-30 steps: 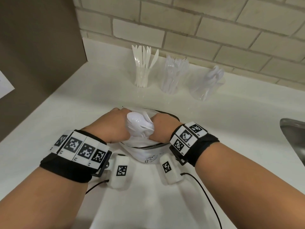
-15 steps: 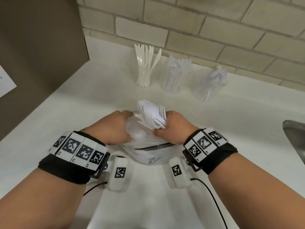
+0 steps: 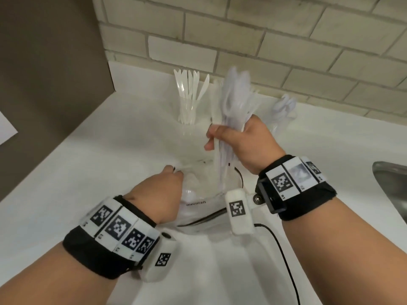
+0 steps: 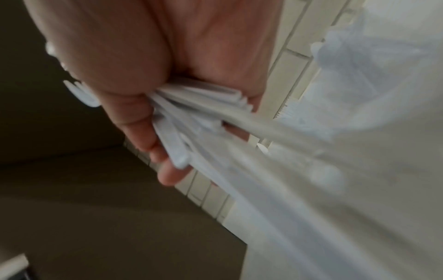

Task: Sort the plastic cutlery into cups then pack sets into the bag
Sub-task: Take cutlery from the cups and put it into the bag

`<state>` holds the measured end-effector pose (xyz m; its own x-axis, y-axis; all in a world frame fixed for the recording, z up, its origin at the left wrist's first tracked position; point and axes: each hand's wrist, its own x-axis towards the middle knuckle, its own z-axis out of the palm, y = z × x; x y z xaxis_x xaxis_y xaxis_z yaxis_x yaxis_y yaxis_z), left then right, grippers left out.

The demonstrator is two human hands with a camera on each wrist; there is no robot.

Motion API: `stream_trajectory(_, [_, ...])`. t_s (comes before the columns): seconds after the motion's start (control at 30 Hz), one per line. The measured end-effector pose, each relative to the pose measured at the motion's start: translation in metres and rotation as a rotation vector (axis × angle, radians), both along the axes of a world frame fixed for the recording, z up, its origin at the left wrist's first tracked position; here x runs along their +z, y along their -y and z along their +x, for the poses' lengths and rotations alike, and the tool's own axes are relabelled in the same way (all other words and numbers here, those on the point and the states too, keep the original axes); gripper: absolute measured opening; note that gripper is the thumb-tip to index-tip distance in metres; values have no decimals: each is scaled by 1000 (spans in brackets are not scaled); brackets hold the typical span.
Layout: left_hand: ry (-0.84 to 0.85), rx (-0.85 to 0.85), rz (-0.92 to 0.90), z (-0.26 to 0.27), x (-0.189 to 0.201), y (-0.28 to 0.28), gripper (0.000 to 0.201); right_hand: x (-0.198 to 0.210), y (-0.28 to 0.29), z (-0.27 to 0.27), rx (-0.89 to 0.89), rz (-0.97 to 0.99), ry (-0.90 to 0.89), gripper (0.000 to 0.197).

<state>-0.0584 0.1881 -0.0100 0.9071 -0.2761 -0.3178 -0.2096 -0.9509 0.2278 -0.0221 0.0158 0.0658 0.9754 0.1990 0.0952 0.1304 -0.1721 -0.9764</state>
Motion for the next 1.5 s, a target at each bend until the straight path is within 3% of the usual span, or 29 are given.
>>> stream_trajectory(0.07, [-32, -22, -8, -2, 0, -4, 61, 9, 1, 4, -88, 245, -22, 11])
stream_trajectory(0.13, [16, 25, -144, -3, 14, -12, 49, 20, 1, 7, -119, 385, 5, 12])
stream_trajectory(0.23, [229, 257, -764, 0, 44, -16, 16, 35, 1, 8, -119, 483, 41, 11])
stream_trajectory(0.27, [162, 390, -1075, 2, 51, -14, 13, 39, 0, 8, -111, 508, 47, 10])
stream_trajectory(0.33, [-252, 595, -1636, 7, 59, -9, 31, 46, -8, 8, -105, 545, 66, 10])
stream_trajectory(0.4, [-745, 699, -1810, 13, 62, -5, 53, 53, -18, 9, -105, 562, 93, 9])
stream_trajectory(0.47, [-1039, 698, -1808, 18, 63, 0, 66, 55, -29, 12, -94, 568, 110, 12])
stream_trajectory(0.53, [-1092, 682, -1834, 23, 62, 7, 72, 51, -37, 15, -84, 553, 119, 15])
stream_trajectory(0.7, [-957, 726, -2024, 32, 61, 17, 55, 20, -47, 12, -117, 378, 73, 14])
stream_trajectory(0.83, [-963, 779, -1749, 37, 50, 11, 55, 12, -48, 14, -136, 343, 13, 17])
stream_trajectory(0.93, [-960, 865, -1784, 34, 44, 8, 61, 17, -50, 18, -115, 457, 27, 21])
stream_trajectory(1.07, [-803, 738, -2008, 38, 53, 7, 46, 0, -62, 12, -60, 383, -63, 29])
stream_trajectory(1.17, [-762, 620, -1819, 40, 53, 0, 49, -9, -68, 14, -54, 371, -71, 20])
stream_trajectory(1.23, [-591, 531, -1703, 41, 52, -6, 57, -8, -65, 18, -2, 417, -71, 18])
stream_trajectory(1.3, [-274, 430, -1752, 45, 58, -13, 62, -10, -59, 21, 79, 416, -100, 17])
stream_trajectory(1.4, [195, 257, -1744, 56, 82, -22, 47, -21, -55, 16, 203, 355, -201, 16])
stream_trajectory(1.5, [337, 64, -1527, 64, 100, -22, 51, -30, -57, 10, 299, 304, -297, 19])
